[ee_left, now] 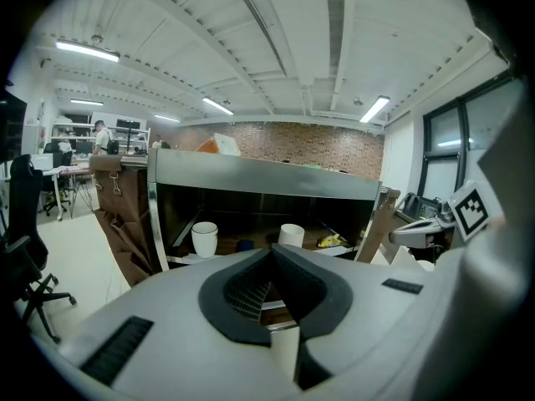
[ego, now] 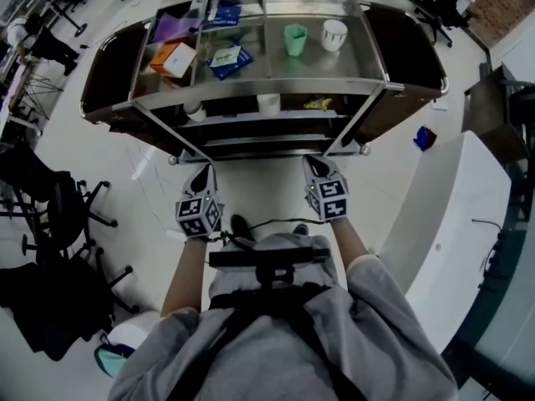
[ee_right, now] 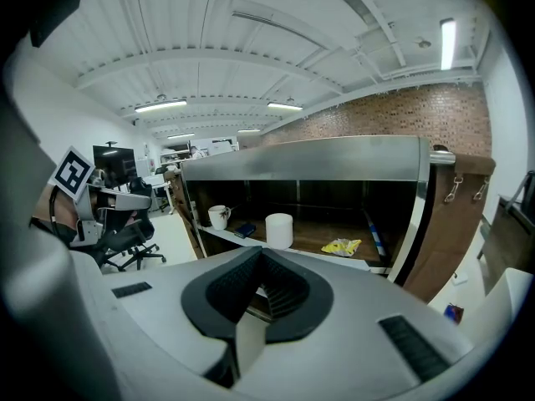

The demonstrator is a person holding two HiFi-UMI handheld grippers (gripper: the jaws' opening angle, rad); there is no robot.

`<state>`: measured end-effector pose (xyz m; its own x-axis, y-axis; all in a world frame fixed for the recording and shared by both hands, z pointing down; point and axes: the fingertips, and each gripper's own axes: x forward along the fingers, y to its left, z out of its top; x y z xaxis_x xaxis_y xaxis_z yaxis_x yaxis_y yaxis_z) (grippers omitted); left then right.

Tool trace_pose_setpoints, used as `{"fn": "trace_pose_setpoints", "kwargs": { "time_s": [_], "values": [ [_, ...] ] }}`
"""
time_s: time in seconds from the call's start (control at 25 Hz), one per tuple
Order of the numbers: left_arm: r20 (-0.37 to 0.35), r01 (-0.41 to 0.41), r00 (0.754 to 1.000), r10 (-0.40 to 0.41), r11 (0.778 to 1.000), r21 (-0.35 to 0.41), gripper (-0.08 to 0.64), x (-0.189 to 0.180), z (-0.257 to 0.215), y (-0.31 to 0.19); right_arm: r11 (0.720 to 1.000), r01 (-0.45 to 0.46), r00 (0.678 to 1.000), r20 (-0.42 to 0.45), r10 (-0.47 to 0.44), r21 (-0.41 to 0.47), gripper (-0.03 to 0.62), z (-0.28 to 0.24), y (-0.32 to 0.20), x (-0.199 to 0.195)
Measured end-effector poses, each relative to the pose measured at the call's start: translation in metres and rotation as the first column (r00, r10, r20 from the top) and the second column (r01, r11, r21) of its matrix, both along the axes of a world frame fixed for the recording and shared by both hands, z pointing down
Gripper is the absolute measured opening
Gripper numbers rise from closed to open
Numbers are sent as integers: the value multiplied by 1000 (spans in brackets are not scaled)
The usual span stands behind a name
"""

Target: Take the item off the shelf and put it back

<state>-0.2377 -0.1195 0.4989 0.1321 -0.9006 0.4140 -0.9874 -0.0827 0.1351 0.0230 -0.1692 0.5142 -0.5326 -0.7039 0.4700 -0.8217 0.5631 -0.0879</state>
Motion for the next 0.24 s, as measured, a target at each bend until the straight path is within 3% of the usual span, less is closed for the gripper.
{"fn": "trace_pose_setpoints", "kwargs": {
  "time_s": [0.24],
  "values": [
    [4,1,1000,-1,1000,-8,8,0,-2,-1,1000,4,1000,3,-4,-5,8,1,-2,-3]
  ]
}}
